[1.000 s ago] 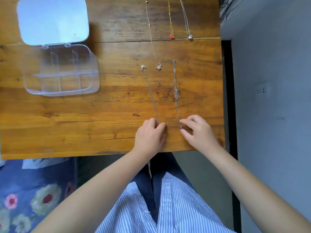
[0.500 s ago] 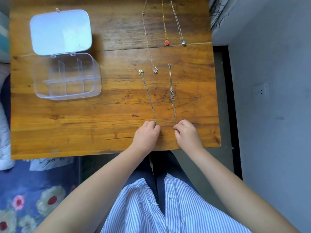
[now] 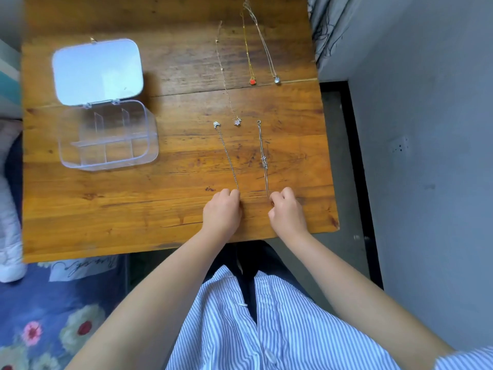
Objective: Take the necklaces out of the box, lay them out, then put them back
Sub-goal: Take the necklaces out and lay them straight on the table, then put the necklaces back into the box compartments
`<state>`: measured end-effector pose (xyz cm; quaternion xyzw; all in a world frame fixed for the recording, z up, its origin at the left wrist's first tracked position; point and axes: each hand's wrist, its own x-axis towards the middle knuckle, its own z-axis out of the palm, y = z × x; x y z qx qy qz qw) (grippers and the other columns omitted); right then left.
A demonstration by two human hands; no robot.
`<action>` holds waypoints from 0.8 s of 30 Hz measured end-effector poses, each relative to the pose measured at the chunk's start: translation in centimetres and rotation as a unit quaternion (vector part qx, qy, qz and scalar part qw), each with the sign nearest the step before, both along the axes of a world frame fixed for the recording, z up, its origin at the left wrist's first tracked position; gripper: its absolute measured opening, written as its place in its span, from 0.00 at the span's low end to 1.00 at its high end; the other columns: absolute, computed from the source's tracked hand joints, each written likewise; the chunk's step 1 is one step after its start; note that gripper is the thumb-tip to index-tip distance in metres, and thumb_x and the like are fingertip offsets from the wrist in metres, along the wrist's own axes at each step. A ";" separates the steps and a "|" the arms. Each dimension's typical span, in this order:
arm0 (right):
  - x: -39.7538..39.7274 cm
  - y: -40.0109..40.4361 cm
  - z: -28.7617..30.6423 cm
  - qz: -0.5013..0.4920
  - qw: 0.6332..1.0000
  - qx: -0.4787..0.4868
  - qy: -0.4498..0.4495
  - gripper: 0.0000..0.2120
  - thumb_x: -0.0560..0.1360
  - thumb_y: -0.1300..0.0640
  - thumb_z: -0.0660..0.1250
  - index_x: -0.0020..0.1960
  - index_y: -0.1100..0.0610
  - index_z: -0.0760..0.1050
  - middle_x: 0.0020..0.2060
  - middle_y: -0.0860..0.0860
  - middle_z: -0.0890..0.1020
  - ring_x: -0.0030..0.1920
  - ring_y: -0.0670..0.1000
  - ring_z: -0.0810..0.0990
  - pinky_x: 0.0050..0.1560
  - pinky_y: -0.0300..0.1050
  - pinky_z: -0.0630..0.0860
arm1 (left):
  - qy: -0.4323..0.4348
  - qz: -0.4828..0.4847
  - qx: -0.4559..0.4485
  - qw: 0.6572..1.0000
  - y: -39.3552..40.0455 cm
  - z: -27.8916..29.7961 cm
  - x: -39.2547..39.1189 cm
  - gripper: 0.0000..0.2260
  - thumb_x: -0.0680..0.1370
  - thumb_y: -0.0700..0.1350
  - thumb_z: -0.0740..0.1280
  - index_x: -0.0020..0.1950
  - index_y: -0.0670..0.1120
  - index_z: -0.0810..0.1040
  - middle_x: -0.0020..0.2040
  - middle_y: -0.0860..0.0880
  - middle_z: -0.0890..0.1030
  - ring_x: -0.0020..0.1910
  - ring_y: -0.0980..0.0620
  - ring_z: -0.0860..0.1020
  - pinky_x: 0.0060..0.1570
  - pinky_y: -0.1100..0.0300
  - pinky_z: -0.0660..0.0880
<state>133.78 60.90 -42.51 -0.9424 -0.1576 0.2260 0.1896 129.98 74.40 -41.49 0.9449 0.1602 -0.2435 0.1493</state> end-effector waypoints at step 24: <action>6.8 13.1 15.5 -0.065 0.939 0.336 0.041 0.05 0.74 0.64 0.65 0.41 0.58 0.79 0.36 0.53 0.80 0.36 0.46 0.80 0.42 0.33 0.75 | -0.314 0.249 -0.163 0.902 15.9 13.5 -1.1 0.06 0.79 0.34 0.61 0.50 0.35 0.78 0.41 0.45 0.80 0.37 0.58 0.81 0.37 0.77 0.73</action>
